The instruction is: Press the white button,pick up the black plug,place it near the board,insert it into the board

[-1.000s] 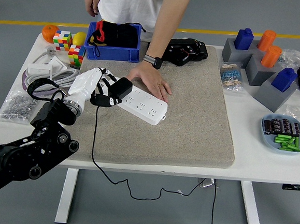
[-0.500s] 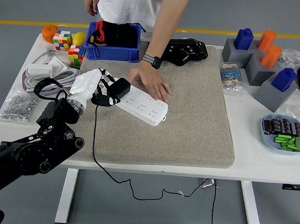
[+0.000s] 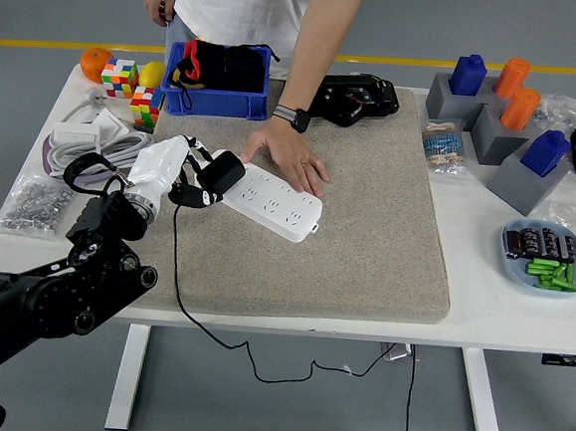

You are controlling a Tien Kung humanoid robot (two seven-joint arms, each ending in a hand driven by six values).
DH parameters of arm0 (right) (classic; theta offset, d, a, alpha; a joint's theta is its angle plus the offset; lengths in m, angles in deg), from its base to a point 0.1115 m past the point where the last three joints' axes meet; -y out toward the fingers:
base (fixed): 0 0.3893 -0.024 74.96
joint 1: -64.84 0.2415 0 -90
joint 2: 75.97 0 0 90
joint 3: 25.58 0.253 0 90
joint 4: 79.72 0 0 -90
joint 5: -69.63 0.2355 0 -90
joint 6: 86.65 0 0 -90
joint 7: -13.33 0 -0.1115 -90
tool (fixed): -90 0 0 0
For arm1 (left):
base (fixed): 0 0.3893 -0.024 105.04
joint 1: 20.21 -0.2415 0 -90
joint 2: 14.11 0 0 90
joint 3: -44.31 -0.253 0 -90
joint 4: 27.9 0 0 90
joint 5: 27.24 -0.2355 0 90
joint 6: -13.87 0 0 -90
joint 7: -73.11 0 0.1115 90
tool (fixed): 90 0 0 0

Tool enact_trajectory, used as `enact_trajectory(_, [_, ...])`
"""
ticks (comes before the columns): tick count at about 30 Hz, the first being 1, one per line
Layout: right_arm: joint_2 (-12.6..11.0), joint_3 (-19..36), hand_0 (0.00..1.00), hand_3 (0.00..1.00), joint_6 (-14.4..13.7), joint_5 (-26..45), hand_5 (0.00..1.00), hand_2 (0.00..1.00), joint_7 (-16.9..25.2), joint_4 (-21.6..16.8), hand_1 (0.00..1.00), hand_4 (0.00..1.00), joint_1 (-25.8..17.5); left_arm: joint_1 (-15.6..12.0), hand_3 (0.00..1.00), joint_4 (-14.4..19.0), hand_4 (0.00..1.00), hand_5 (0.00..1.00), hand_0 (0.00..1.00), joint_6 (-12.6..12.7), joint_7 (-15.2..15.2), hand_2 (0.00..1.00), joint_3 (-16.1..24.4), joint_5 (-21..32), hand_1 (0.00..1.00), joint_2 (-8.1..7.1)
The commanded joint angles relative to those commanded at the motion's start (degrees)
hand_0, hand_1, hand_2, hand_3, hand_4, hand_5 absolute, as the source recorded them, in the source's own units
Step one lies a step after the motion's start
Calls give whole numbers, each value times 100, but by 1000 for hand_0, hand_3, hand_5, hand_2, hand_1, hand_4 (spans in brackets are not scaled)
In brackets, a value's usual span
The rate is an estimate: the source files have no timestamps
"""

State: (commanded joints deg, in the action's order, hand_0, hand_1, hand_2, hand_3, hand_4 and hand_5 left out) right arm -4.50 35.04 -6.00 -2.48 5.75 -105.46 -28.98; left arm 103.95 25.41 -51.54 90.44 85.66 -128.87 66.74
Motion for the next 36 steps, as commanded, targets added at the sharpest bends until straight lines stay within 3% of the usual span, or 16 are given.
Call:
enact_trajectory(17, [8,26,689,565,1,-1,234,622,0,4,616,657,-7,-119,561,242,765,18,156,-16,152,354,-5,-194,319,-24])
enact_trajectory(36, [-7,-3,687,565,0,10,233,621,1,7,615,655,-15,-100,566,213,764,20,159,-63,327,354,-57,-532,326,-6])
